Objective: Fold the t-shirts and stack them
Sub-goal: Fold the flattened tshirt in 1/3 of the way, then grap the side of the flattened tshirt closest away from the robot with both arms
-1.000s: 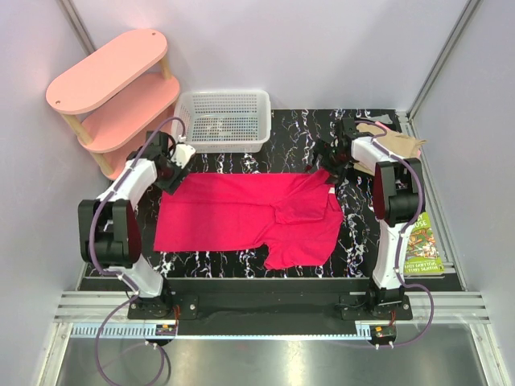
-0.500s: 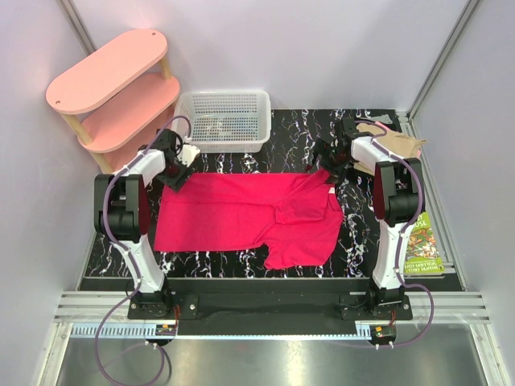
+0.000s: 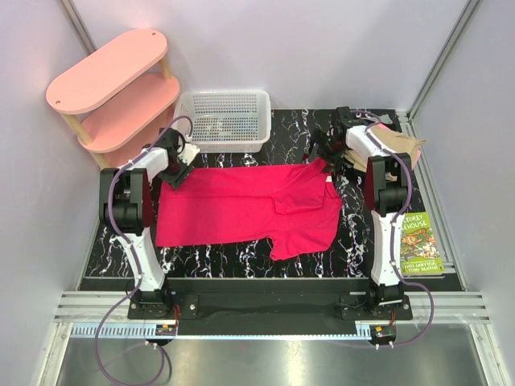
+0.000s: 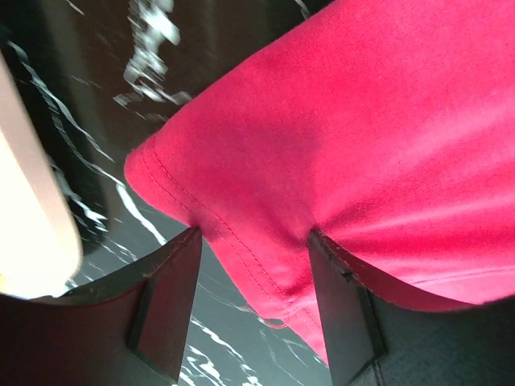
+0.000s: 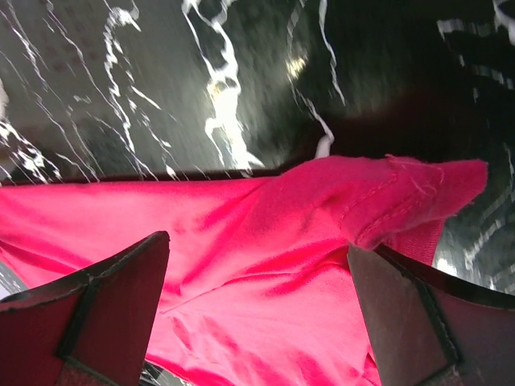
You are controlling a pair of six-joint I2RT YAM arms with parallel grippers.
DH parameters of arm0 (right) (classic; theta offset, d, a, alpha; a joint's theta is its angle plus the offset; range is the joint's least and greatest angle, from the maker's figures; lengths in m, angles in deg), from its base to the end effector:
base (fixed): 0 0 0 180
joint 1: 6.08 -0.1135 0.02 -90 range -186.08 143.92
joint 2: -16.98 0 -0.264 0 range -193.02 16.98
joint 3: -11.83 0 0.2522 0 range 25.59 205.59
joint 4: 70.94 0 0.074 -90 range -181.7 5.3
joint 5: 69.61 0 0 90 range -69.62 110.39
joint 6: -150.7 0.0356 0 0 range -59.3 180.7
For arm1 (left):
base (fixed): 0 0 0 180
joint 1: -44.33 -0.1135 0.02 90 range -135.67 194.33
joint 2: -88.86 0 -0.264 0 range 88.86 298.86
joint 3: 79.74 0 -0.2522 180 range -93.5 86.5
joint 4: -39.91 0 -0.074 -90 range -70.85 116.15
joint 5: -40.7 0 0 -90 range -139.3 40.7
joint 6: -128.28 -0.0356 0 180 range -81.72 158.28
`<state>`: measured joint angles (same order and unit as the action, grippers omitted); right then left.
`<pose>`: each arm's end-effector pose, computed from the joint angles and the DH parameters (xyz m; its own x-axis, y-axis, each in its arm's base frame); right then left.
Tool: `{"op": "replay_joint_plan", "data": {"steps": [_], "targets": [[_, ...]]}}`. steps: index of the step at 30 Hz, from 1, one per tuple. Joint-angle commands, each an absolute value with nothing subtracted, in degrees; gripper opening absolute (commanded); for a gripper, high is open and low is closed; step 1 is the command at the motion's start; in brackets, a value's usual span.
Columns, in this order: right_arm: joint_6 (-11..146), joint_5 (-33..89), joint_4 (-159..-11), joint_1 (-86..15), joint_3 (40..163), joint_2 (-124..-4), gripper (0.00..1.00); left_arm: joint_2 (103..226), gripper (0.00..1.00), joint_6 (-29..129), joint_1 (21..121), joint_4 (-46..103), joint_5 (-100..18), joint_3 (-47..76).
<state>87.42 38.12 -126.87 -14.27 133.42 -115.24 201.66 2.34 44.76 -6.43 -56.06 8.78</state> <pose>0.4817 0.0803 0.1635 -0.9261 0.2994 -0.2297 0.1800 0.8855 0.4284 0.3988 0.0012 0.1640 -0.7707 0.5887 -0.2438 0.5127 0.8002 0.3112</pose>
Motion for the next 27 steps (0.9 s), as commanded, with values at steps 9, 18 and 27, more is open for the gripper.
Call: {"op": "replay_joint_plan", "data": {"steps": [9, 18, 27], "targets": [[85.7, 35.8, -129.8, -14.1, 137.9, -110.1, 1.00, 199.9, 0.60, 3.2, 44.3, -7.5, -59.6, 2.8], [85.1, 22.9, -131.5, -20.2, 121.8, -82.8, 1.00, 166.3, 0.68, -0.2, 44.9, -18.3, -53.9, 18.5], [94.4, 21.3, -127.7, -33.0, 87.2, -59.8, 1.00, 142.4, 0.69, -7.1, 44.9, -24.7, -45.2, 42.8]]}}
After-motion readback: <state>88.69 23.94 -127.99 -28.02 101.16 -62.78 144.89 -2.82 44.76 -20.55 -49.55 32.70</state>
